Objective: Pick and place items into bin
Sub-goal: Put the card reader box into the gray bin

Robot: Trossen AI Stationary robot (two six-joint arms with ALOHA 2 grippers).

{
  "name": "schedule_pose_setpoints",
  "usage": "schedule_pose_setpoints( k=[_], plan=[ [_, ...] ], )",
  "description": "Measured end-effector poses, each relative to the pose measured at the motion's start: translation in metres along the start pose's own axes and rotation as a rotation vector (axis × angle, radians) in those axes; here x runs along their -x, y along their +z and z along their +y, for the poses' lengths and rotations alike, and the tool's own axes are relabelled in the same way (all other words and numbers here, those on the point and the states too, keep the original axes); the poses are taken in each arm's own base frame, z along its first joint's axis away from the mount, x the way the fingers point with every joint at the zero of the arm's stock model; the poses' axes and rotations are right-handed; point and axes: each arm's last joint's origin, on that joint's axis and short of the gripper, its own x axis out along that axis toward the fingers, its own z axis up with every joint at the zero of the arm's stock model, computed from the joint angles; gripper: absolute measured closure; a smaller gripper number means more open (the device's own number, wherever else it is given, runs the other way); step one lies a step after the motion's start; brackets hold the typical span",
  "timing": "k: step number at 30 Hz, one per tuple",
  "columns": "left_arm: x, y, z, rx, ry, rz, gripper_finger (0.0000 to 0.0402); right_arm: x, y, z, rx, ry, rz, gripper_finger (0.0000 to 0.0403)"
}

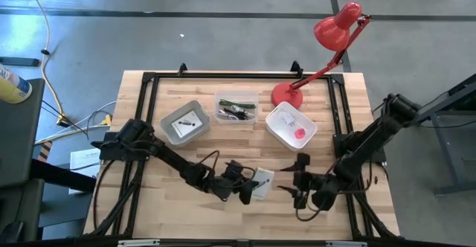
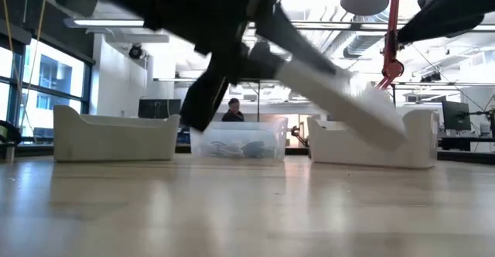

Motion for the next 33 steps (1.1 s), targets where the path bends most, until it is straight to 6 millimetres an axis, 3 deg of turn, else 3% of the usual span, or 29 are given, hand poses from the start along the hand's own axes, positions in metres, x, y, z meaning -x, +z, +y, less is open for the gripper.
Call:
schedule_pose_setpoints(
  k=[7,19,27,33],
  plan=[
    [0.019,0.026,-0.023,-0.151,-0.037,-0.091,0.0396,0.011,-0.003,-0.010,-0.055,0.065,0.124,0.0144],
    [0.049,0.060,-0.050,-0.415,-0.067,-0.184,0.0396,0.011,-0.002,-0.008,-0.116,0.105,0.146,0.0144],
    [0.079,0.084,-0.045,-0.492,0.138,-0.169,0.0398,0.011,-0.003,-0.007,-0.149,0.130,0.170,0.0144],
    [0.117,0.108,-0.035,-0.599,0.286,-0.097,0.0399,0.011,-0.002,-0.008,-0.147,0.116,0.161,0.0144]
  ],
)
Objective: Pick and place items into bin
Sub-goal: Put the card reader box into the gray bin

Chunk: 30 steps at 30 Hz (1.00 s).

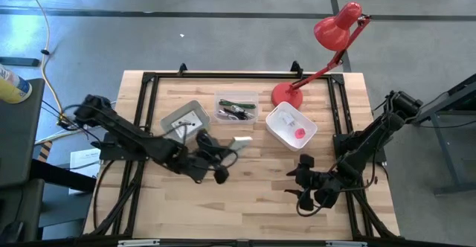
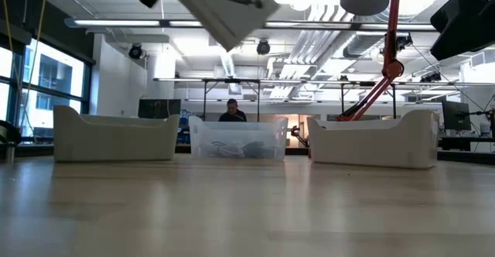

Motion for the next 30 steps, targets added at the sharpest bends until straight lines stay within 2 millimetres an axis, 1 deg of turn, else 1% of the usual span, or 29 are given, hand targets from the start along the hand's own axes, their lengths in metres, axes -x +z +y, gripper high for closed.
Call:
schedule_pose_setpoints(
  k=[2,6,10,14,19,30],
  plan=[
    [0.010,0.005,0.013,-0.015,0.039,0.027,0.0398,0.000,0.001,-0.001,0.001,-0.014,-0.012,0.0144],
    [0.027,0.009,0.039,-0.071,0.123,0.112,0.0399,-0.001,0.002,-0.003,0.001,-0.055,-0.043,0.0144],
    [0.038,0.014,0.065,-0.114,0.193,0.194,0.0399,-0.003,0.004,-0.006,-0.006,-0.082,-0.053,0.0144],
    [0.043,0.018,0.089,-0.144,0.255,0.274,0.0398,-0.006,0.007,-0.010,-0.021,-0.097,-0.053,0.0144],
    [0.044,0.019,0.114,-0.161,0.276,0.318,0.0399,-0.008,0.010,-0.013,-0.033,-0.106,-0.047,0.0144],
    [0.051,0.006,0.167,-0.150,0.243,0.424,0.0399,-0.009,0.010,-0.016,-0.029,-0.127,-0.043,0.0144]
  ],
)
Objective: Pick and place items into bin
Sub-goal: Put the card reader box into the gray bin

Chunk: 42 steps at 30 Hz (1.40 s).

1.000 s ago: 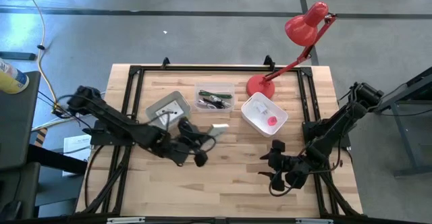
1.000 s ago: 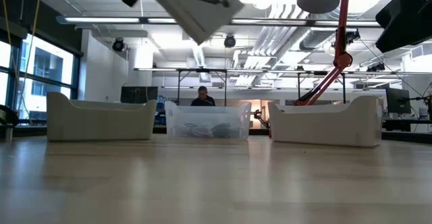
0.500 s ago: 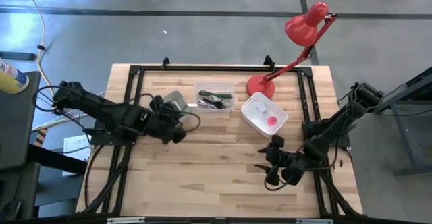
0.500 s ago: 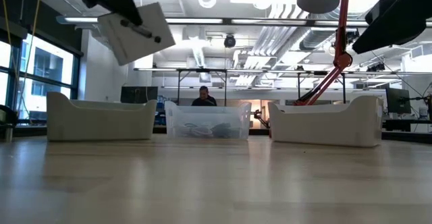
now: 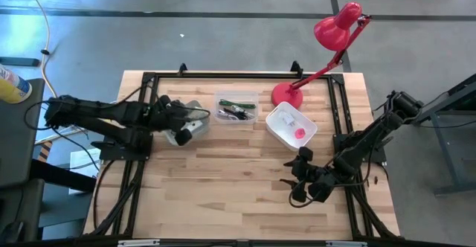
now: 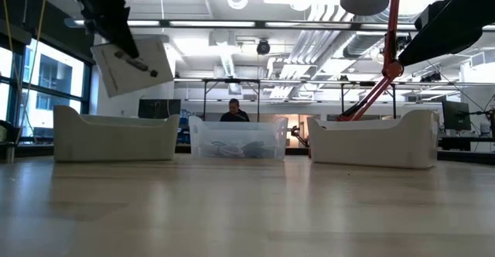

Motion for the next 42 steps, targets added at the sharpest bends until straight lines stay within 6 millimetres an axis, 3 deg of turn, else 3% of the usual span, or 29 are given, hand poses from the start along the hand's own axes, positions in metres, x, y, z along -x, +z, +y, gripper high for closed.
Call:
schedule_pose_setpoints(
  k=[9,15,25,42],
  plan=[
    [-0.020,-0.014,0.038,0.063,-0.114,0.031,0.0399,-0.001,0.001,-0.001,-0.003,-0.018,-0.010,0.0144],
    [-0.038,-0.020,0.053,0.072,-0.199,0.059,0.0399,-0.004,0.003,-0.004,-0.031,-0.015,0.002,0.0144],
    [-0.047,-0.022,0.077,0.078,-0.288,0.101,0.0399,-0.005,0.004,-0.005,-0.070,-0.026,-0.006,0.0144],
    [-0.098,-0.026,0.088,0.064,-0.434,0.327,0.0399,-0.007,0.007,-0.008,-0.108,-0.063,-0.034,0.0144]
  ],
)
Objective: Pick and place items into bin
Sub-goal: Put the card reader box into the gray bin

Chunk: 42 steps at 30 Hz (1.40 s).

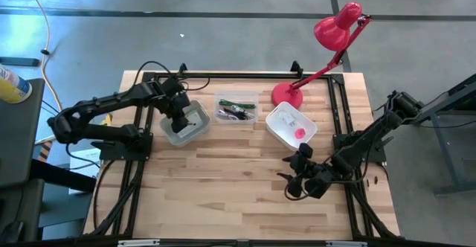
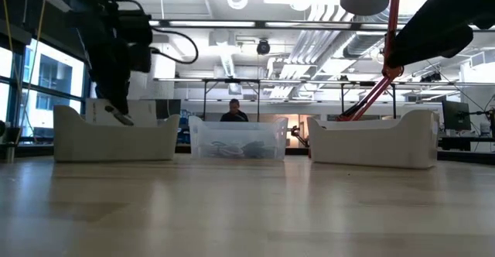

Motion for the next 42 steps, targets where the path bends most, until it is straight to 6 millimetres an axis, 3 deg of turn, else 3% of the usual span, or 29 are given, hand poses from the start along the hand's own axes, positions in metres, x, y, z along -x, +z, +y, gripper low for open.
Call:
schedule_pose_setpoints(
  k=[8,20,33,42],
  plan=[
    [-0.006,0.002,0.004,0.001,0.037,0.028,0.0387,0.000,0.000,0.000,-0.026,0.001,0.002,0.0144],
    [-0.007,0.000,0.006,0.010,0.116,0.052,0.0289,-0.001,0.001,-0.001,-0.030,-0.008,-0.001,0.0144],
    [-0.007,0.000,0.004,0.018,0.079,0.052,0.0170,-0.004,0.003,-0.004,-0.025,-0.025,0.004,0.0144],
    [-0.010,0.002,-0.010,-0.051,0.126,0.059,0.0185,-0.004,0.002,-0.006,-0.013,-0.036,0.015,0.0144]
  ],
)
